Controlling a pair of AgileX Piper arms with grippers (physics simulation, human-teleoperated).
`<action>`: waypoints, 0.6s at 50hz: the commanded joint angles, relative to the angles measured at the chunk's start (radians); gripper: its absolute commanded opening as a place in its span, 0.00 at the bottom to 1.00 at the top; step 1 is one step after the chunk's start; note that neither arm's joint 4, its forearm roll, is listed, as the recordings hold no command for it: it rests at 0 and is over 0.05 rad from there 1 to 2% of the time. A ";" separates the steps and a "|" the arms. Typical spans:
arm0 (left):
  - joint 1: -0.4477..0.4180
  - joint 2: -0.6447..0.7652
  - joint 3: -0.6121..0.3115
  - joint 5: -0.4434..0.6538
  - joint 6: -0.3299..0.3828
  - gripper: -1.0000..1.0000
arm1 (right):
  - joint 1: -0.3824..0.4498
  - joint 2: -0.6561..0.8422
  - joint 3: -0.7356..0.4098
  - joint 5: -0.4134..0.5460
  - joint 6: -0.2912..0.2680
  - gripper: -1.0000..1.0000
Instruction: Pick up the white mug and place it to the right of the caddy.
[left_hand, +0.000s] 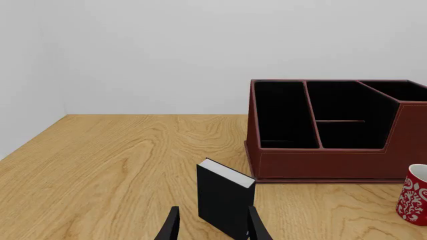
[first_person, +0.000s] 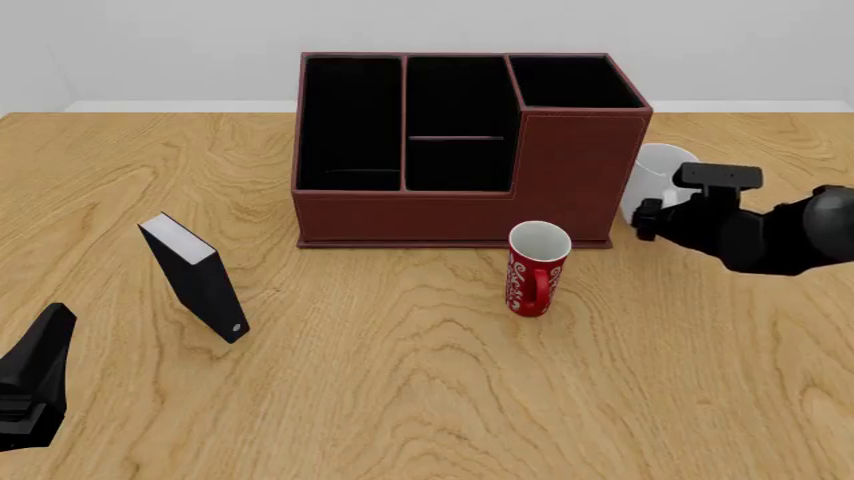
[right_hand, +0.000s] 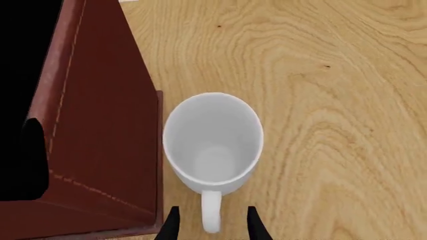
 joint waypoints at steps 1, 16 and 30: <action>0.000 0.000 0.000 0.000 0.000 1.00 | -0.007 -0.019 0.022 -0.008 -0.003 1.00; 0.000 0.000 0.000 0.000 0.000 1.00 | -0.006 -0.038 0.051 -0.022 0.003 1.00; 0.000 0.000 0.000 0.000 0.000 1.00 | -0.002 -0.083 0.081 -0.026 0.004 1.00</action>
